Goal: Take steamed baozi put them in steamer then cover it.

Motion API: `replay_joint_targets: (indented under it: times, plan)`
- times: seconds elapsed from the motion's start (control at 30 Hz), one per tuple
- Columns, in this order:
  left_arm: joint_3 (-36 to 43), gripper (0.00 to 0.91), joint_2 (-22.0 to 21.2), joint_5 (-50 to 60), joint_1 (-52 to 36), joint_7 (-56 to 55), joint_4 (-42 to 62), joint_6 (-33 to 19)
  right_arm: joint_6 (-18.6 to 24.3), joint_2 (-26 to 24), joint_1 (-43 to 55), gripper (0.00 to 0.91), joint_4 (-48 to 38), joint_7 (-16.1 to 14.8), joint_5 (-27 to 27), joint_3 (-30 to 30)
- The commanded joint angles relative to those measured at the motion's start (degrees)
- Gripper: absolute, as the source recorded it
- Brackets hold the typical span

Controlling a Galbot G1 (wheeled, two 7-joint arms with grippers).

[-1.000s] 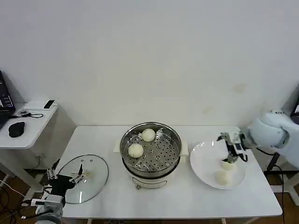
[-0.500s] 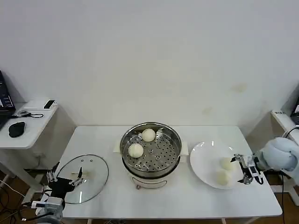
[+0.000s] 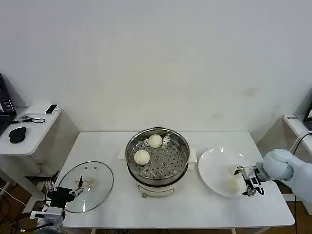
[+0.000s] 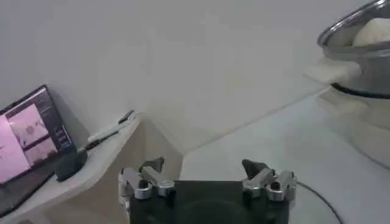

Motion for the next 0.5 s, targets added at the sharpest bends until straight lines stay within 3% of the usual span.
replay_joint_targets:
  times: [0.03,0.33,0.5]
  plan:
    - [0.2,0.907,-0.2,0.0,-0.1,0.0,0.2,0.0,-1.0,2.8,-2.0,0.816,-3.6,-0.1,-0.9,1.1]
    - [0.6,0.907,-0.4,0.1,0.0,0.1,0.2,-0.1,-3.2,3.0,-1.4,0.645,-3.0,-1.4,-0.4,1.1]
    - [0.7,0.907,-0.5,0.1,-0.1,0.0,0.2,-0.1,-3.8,2.7,-0.9,0.625,-2.4,-1.9,0.4,0.9]
